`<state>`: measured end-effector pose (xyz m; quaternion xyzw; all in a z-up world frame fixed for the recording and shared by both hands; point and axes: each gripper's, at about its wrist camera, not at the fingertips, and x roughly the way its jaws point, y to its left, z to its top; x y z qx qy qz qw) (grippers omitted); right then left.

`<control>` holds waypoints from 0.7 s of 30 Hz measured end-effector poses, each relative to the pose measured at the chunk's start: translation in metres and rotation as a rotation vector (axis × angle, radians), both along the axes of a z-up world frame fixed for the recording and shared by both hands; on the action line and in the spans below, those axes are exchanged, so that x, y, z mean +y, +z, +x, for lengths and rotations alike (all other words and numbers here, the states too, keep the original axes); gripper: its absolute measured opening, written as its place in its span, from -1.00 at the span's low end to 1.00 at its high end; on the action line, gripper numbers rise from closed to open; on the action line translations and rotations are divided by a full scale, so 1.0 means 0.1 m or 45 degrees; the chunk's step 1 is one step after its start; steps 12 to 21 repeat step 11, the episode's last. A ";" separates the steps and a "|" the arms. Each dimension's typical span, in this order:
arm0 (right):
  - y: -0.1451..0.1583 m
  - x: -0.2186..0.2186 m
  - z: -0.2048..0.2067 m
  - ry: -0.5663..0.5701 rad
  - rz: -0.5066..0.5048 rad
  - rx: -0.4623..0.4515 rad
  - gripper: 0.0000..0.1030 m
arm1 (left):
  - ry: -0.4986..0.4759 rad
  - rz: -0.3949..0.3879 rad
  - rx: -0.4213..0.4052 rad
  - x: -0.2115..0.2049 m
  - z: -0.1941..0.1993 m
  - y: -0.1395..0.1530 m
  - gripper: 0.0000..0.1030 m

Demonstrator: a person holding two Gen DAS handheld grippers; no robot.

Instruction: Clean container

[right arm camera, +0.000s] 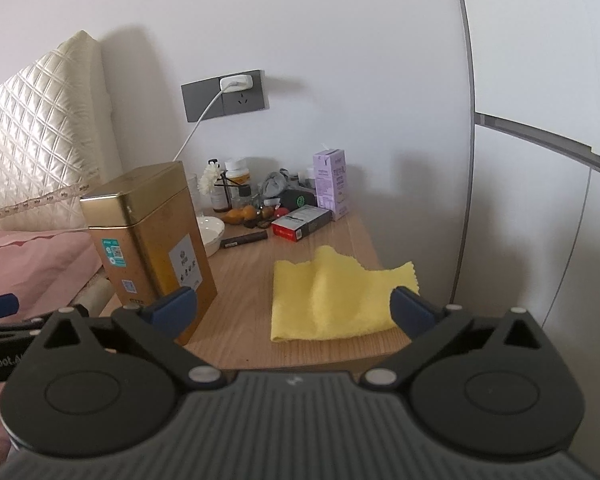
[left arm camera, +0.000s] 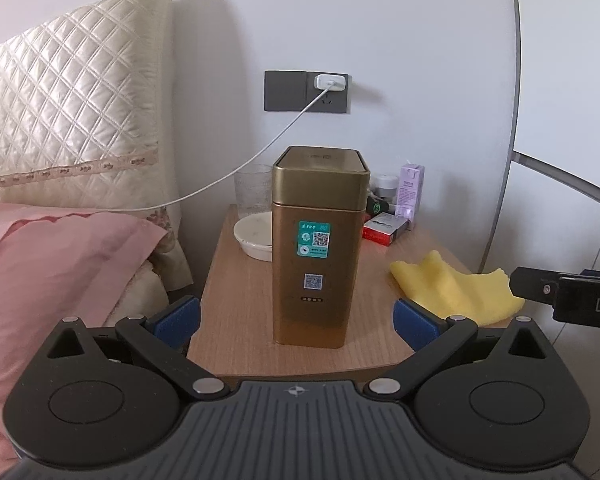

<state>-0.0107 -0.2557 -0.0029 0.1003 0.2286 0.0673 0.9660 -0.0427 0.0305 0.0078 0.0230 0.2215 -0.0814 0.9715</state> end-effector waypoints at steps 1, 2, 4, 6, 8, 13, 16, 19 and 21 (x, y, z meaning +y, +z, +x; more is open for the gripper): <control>0.00 0.00 0.00 -0.001 -0.001 0.001 1.00 | 0.002 0.003 0.002 -0.01 0.00 0.00 0.99; 0.00 -0.01 -0.01 -0.002 -0.001 0.001 1.00 | -0.001 0.003 0.007 -0.01 0.00 0.00 0.99; 0.00 -0.01 -0.01 -0.003 -0.003 0.000 1.00 | -0.009 0.005 0.015 -0.03 0.00 -0.01 0.99; 0.00 -0.01 -0.02 -0.005 -0.005 0.000 1.00 | -0.005 0.008 0.015 -0.04 0.00 -0.01 0.99; 0.00 -0.01 -0.01 -0.005 -0.005 0.005 1.00 | 0.001 0.002 0.013 -0.04 0.00 -0.01 0.99; 0.01 0.00 0.01 0.006 -0.002 0.014 1.00 | 0.008 0.013 0.003 -0.05 -0.01 0.01 0.99; 0.01 0.00 0.01 0.006 -0.002 0.014 1.00 | 0.008 0.013 0.003 -0.05 -0.01 0.01 0.99; 0.01 0.00 0.01 0.006 -0.002 0.014 1.00 | 0.008 0.013 0.003 -0.05 -0.01 0.01 0.99; 0.01 0.00 0.01 0.006 -0.002 0.014 1.00 | 0.008 0.013 0.003 -0.05 -0.01 0.01 0.99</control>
